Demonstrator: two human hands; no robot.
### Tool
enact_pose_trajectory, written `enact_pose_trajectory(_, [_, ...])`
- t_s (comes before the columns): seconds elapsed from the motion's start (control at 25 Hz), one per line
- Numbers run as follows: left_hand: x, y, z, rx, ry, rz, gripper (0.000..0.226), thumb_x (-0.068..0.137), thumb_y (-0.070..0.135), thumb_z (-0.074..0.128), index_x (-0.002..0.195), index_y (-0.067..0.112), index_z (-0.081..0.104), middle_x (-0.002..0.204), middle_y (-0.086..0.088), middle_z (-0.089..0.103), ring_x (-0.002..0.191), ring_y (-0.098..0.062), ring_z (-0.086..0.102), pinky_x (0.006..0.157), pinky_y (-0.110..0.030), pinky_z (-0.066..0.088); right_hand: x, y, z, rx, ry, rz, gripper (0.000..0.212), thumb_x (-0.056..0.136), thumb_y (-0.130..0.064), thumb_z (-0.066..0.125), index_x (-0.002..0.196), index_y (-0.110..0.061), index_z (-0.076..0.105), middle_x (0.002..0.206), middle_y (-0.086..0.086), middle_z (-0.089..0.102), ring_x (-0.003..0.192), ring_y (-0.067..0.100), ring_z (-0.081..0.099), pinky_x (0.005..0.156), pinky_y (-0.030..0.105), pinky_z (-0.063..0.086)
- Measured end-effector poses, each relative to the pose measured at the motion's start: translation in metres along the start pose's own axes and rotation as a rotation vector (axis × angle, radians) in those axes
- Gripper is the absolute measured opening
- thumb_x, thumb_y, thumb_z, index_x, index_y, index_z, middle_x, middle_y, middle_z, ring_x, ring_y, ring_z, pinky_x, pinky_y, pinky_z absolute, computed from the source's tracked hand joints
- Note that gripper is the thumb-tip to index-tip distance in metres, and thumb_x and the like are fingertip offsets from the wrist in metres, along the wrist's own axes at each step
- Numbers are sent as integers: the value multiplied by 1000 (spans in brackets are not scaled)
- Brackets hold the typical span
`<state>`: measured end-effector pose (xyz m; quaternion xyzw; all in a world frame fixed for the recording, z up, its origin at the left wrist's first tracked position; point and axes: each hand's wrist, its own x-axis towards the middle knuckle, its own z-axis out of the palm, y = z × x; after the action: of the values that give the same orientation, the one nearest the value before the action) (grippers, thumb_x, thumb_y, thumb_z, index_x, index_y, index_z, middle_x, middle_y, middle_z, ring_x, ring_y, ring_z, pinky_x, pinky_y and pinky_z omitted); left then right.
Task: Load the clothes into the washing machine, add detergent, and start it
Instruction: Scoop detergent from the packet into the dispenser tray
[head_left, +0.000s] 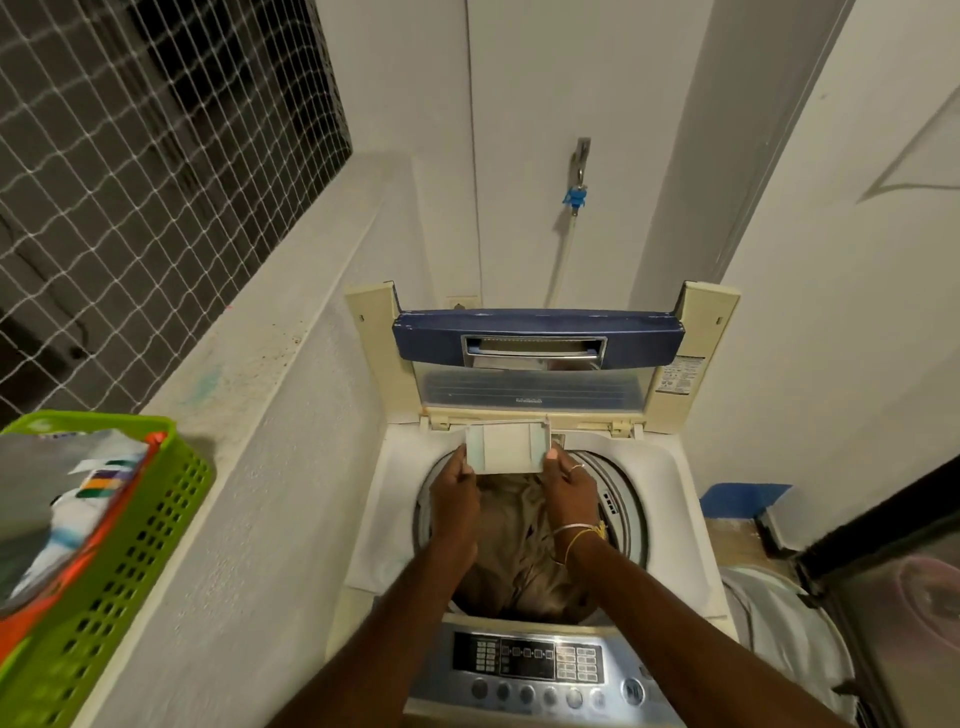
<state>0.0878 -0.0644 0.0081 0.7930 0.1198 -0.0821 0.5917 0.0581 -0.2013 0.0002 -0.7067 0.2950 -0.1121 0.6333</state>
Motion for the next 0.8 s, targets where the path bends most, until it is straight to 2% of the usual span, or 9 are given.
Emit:
enact_pose_trajectory(0.08, [-11,14,-10,16,9,53,35,103,32,49,138,35,51,133,12,61,121,-12,58,99,-30,51,-5,-10,-1,21,-18,-17,32,97,-48,51,104,-25,72,89,-3,73,88,17,67,80,31,53])
enact_pose_trajectory(0.16, [-22,27,-19,-12,12,93,36,103,30,49,139,31,51,134,9,60,123,-13,56,99,-30,49,-8,-19,0,10,-19,-38,42,92,-59,50,110,-27,71,97,-2,74,95,22,67,87,39,55])
enact_pose_trajectory(0.2, [-27,34,-22,-26,13,111,37,103,29,47,140,28,50,135,7,59,124,-14,55,100,-31,47,-9,-24,0,10,-18,-63,42,92,-58,51,114,-27,70,103,-2,73,99,22,67,92,43,55])
enact_pose_trajectory(0.28, [-33,41,-29,-34,19,141,38,104,27,44,142,24,48,139,4,57,128,-17,54,106,-35,46,-13,-38,0,50,7,-137,32,96,-43,56,113,-20,71,107,1,73,102,20,66,97,45,53])
enact_pose_trajectory(0.36, [-39,46,-35,-58,43,162,37,104,27,45,141,24,48,139,3,56,128,-19,54,106,-35,46,-20,-53,1,82,29,-202,21,96,-33,60,106,-17,70,101,2,72,96,18,66,94,43,54])
enact_pose_trajectory(0.48, [-51,57,-48,-53,126,220,38,102,24,49,140,22,47,140,1,56,129,-19,54,101,-28,46,-28,-81,5,106,-13,-284,14,95,-33,62,100,-22,69,95,-6,71,92,10,65,88,34,55])
enact_pose_trajectory(0.64, [-64,78,-73,-136,298,286,51,101,22,50,150,21,36,151,5,44,138,-13,42,108,-27,37,-36,-126,35,106,-181,-384,19,96,-34,60,112,-27,68,103,-16,67,100,0,62,82,11,49])
enact_pose_trajectory(0.72, [-66,88,-88,-166,385,332,56,100,23,51,152,27,32,153,14,37,140,-7,37,113,-28,33,-36,-148,61,113,-274,-427,28,96,-41,59,118,-26,67,110,-13,68,103,-2,62,83,10,49])
enact_pose_trajectory(0.8, [-66,103,-105,-195,454,330,57,101,21,51,153,28,29,146,20,36,134,-1,35,111,-23,31,-32,-169,91,99,-342,-484,30,97,-40,58,119,-23,68,110,-9,69,102,-1,63,82,8,48])
